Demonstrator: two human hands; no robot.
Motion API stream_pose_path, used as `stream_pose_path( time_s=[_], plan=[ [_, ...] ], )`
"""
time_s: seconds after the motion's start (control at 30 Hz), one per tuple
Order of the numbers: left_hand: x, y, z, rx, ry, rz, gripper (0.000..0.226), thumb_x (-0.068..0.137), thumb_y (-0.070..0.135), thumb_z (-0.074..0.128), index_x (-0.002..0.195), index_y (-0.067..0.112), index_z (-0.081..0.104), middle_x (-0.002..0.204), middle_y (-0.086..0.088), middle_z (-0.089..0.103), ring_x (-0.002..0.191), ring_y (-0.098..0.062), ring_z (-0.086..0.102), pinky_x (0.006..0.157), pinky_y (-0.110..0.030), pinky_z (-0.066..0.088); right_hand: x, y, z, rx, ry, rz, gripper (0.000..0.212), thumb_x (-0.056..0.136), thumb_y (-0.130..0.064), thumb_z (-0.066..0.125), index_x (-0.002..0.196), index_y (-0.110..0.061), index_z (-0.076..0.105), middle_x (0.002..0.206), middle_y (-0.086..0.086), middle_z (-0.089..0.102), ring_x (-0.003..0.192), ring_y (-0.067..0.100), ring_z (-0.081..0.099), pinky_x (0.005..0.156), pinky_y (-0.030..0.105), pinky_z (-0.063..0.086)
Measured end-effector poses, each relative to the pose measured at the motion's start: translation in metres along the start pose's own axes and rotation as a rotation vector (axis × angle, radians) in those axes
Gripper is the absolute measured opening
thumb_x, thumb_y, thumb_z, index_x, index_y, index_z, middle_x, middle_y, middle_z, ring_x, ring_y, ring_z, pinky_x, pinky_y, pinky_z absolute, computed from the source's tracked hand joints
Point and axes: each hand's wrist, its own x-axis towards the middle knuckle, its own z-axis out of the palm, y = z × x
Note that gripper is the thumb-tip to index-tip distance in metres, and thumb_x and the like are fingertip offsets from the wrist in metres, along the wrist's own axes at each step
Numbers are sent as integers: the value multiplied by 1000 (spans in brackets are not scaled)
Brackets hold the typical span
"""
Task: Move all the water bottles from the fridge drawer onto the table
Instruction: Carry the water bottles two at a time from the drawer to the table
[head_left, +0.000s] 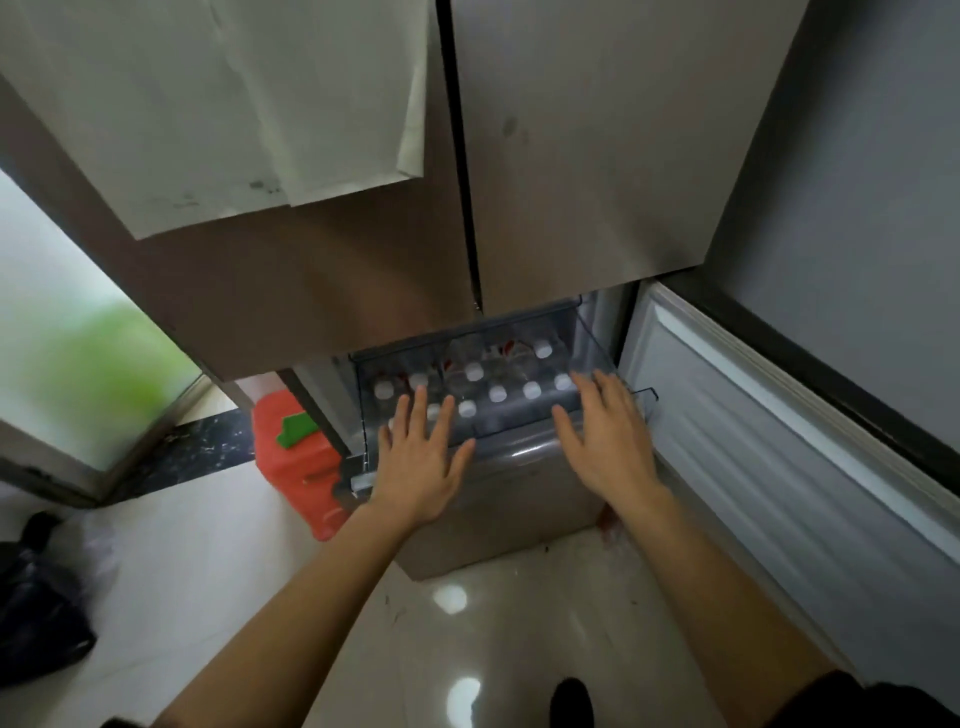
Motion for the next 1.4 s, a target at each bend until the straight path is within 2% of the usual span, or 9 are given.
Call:
stream_pose_path(
  time_s=[0.27,0.43,0.6,0.7,0.8,0.93,1.07,1.27,1.4],
  plan=[
    [64,-8,28,-69,-58,-130,68,101,57,30,159,26,12,166,-14,-1,152,-34,-3,122,-53,11,82,10,39,26,-318,-109,55,99,-37,53,148,-16,41,146,14,46,133,32,44,101,42,44],
    [109,-34,46,-123,-120,-206,62,102,49,37,157,25,20,160,-25,14,147,-42,14,115,-53,25,124,8,77,28,-493,-158,57,98,-36,55,150,-21,37,147,16,46,129,38,49,99,48,47],
    [153,-54,60,-140,-176,-268,63,101,55,35,157,36,12,164,-19,1,149,-43,8,115,-56,25,160,-9,113,-15,-604,-216,62,96,-35,57,153,-30,32,146,14,46,124,36,53,97,47,50],
    [175,-65,75,-119,-215,-256,68,97,62,31,156,41,6,165,-17,-4,151,-41,-2,115,-57,29,174,-19,131,-36,-618,-231,68,97,-37,57,156,-34,22,146,16,45,119,36,55,94,43,50],
    [187,-72,79,-93,-265,-239,73,89,71,17,156,40,10,166,-14,2,151,-43,1,116,-58,28,181,-26,147,-52,-623,-266,66,98,-43,53,156,-32,23,142,19,47,118,38,55,93,40,50],
    [189,-72,75,-49,-258,-219,61,94,57,23,148,32,30,158,-20,26,142,-43,30,106,-49,41,181,-29,158,-89,-625,-261,59,99,-45,50,153,-29,31,137,22,51,116,40,55,89,37,46],
    [174,-58,60,-48,-274,-157,40,102,41,38,131,18,53,121,-20,63,106,-37,61,88,-42,53,175,-30,148,-78,-657,-233,49,98,-37,54,145,-26,44,135,18,55,118,37,56,92,38,48],
    [137,-49,48,-122,-372,-122,30,98,41,44,114,24,62,115,-16,65,107,-34,59,90,-40,50,145,-31,121,-15,-707,-116,32,92,-28,63,124,-33,65,130,3,64,114,28,60,88,30,48],
    [104,-38,42,-150,-196,-164,25,92,40,56,110,24,61,114,-20,61,112,-38,52,87,-38,45,118,-31,97,-1,-579,-116,23,88,-30,69,109,-37,69,120,2,67,107,25,62,82,29,49]
  ],
)
